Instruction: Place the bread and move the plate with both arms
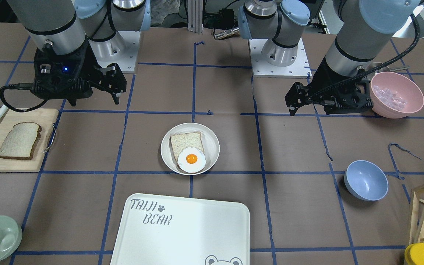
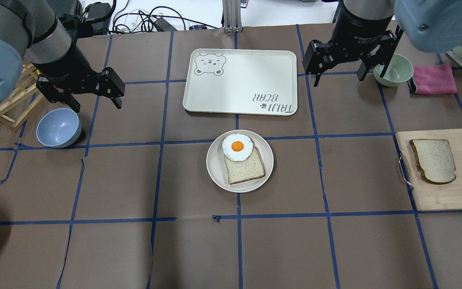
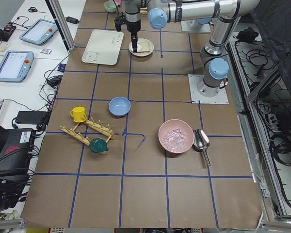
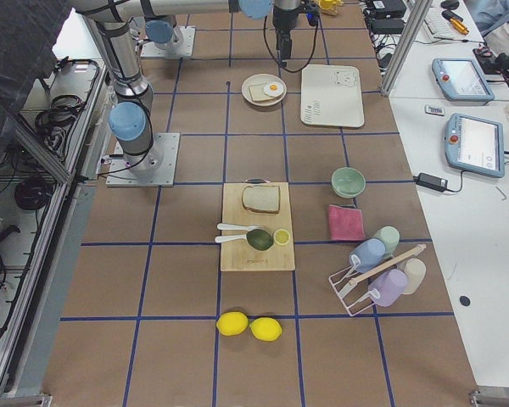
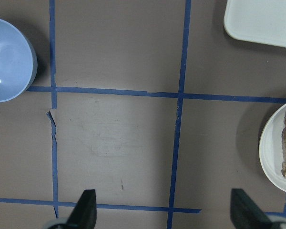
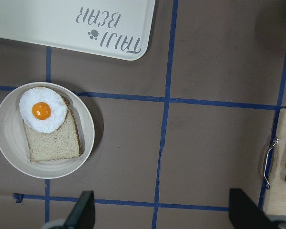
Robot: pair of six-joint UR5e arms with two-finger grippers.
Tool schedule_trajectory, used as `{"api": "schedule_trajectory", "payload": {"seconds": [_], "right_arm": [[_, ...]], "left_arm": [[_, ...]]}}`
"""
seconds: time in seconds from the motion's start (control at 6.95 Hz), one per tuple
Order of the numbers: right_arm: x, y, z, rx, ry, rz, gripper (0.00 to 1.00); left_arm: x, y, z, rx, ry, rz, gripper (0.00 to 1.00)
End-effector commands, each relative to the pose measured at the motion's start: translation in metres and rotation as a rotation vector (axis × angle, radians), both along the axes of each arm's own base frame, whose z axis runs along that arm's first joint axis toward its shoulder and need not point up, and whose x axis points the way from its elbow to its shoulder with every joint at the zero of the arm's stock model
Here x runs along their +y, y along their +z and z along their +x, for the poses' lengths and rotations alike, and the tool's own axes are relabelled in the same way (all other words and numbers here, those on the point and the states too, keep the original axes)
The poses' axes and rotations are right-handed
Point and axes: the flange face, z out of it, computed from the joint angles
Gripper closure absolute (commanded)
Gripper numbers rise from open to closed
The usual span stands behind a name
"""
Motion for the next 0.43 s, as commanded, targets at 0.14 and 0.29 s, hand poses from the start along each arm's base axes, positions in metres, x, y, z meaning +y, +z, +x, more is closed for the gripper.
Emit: {"api": "schedule_trajectory", "payload": {"seconds": [0.14,0.29], "right_arm": [[0.0004,0.0016,-0.0007,0.002,-0.001,-0.005,0.0],[0.0003,0.0022,0.0001,0.001,-0.002,-0.021,0.0]], "left_arm": [[0.0015,0.0019,0.0005,-0.003,0.001,-0.003,0.0],[0.0006,0.0003,0.0004,-0.002,0.001,0.0,0.0]]}}
